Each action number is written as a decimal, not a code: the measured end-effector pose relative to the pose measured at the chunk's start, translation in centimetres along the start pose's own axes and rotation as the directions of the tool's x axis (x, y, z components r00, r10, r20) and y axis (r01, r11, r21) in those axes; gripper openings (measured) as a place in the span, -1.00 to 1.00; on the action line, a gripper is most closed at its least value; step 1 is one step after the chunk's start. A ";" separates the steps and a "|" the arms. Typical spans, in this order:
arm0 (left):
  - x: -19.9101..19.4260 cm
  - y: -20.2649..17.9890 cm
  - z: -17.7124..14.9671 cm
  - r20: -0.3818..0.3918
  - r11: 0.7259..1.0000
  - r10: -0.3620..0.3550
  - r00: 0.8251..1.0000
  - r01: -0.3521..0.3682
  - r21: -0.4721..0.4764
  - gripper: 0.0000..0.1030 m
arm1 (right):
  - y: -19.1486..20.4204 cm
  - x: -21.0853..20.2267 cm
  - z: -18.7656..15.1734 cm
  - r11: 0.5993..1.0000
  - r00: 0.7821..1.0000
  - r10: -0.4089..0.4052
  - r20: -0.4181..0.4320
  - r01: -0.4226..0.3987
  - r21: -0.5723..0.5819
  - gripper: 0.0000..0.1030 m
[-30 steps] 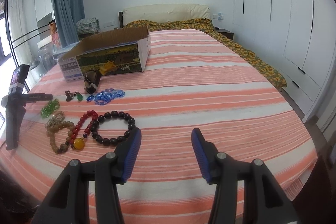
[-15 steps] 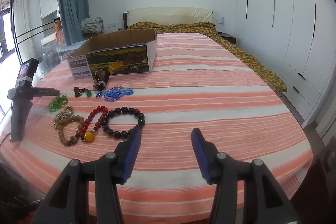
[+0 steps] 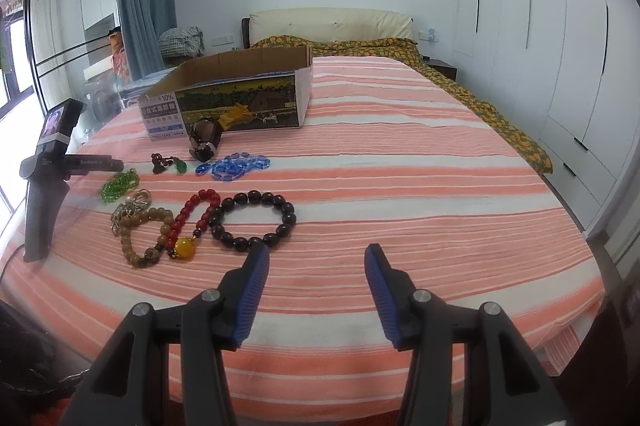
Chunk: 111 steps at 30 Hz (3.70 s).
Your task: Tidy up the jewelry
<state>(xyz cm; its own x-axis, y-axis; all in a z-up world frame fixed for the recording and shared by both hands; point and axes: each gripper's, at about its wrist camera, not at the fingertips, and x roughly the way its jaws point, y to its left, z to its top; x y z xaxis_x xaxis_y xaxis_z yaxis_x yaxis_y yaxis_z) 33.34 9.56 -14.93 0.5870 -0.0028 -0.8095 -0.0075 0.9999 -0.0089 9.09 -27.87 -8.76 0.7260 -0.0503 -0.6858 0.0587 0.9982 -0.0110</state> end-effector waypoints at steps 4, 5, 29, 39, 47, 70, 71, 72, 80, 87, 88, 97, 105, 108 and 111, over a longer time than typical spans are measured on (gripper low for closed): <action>0.0 0.0 0.0 0.000 1.000 0.000 1.000 0.000 0.000 0.99 | 0.5 0.1 0.1 1.000 1.000 0.005 0.000 -0.005 -0.020 -0.01; 0.1 0.0 0.0 0.000 1.000 0.000 1.000 0.000 0.000 0.99 | 0.5 0.1 0.1 1.000 1.000 0.005 -0.002 -0.005 -0.021 -0.01; 0.0 0.0 0.0 0.001 1.000 -0.001 1.000 0.001 -0.001 0.99 | -0.6 2.0 -0.2 1.000 0.998 -0.015 -0.063 0.014 -0.020 -0.01; 0.0 0.1 0.0 0.001 1.000 -0.002 1.000 0.002 -0.001 0.99 | -1.0 3.0 -0.2 0.998 0.996 -0.044 -0.076 0.040 -0.047 -0.01; -0.1 0.2 -0.3 -0.009 0.999 -0.030 1.000 0.030 0.024 0.99 | -1.1 3.9 -0.2 0.998 0.994 -0.045 -0.100 0.039 -0.056 -0.01; -3.6 -7.0 -4.4 -0.045 0.945 -0.179 0.983 0.184 0.270 0.98 | -1.1 9.5 4.3 0.981 0.950 0.188 -0.250 -0.192 0.006 -0.01; -3.6 -7.1 -4.4 -0.050 0.944 -0.181 0.982 0.188 0.270 0.98 | -0.5 10.3 4.4 0.981 0.948 0.177 -0.265 -0.191 -0.025 -0.01; -3.7 -7.2 -4.4 -0.050 0.944 -0.182 0.982 0.189 0.269 0.96 | -0.1 10.9 4.5 0.980 0.945 0.173 -0.278 -0.193 -0.045 -0.01; -5.6 -7.1 -4.6 -0.047 0.937 -0.236 0.971 0.240 0.255 -0.68 | 3.8 10.7 5.4 0.944 0.939 0.113 -0.324 -0.203 -0.259 -0.76; -9.6 -5.9 -3.7 0.023 0.940 -0.295 0.955 0.285 0.186 -0.72 | 3.2 5.1 9.7 0.945 0.957 0.207 -0.202 -0.249 -0.212 -0.76; -10.3 -5.9 -3.5 0.037 0.939 -0.300 0.953 0.288 0.188 -0.72 | 3.2 4.3 10.5 0.944 0.961 0.211 -0.181 -0.248 -0.218 -0.76; -15.8 -6.2 2.3 0.142 0.924 -0.352 0.925 0.319 0.212 -0.72 | 3.7 2.5 18.0 0.934 0.965 0.256 -0.053 -0.261 -0.245 -0.76; -15.2 -7.6 9.2 0.167 0.920 -0.370 0.914 0.335 0.206 -0.72 | 7.1 5.3 25.4 0.913 0.949 0.315 0.028 -0.295 -0.282 -0.76; -13.2 -8.5 11.7 0.151 0.919 -0.376 0.914 0.347 0.188 -0.72 | 8.7 8.6 27.9 0.905 0.941 0.338 0.014 -0.321 -0.279 -0.76; -10.5 -9.5 14.0 0.125 0.924 -0.362 0.924 0.337 0.181 -0.72 | 9.8 12.5 29.3 0.903 0.942 0.336 -0.014 -0.327 -0.279 -0.76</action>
<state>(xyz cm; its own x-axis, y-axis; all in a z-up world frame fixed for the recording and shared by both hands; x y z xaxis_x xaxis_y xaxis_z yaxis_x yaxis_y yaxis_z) 38.64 0.30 1.86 0.6461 -0.3628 -0.6715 0.3377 0.9249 -0.1747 38.78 -19.68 3.84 0.6935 0.2889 -0.6600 -0.3757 0.9267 0.0109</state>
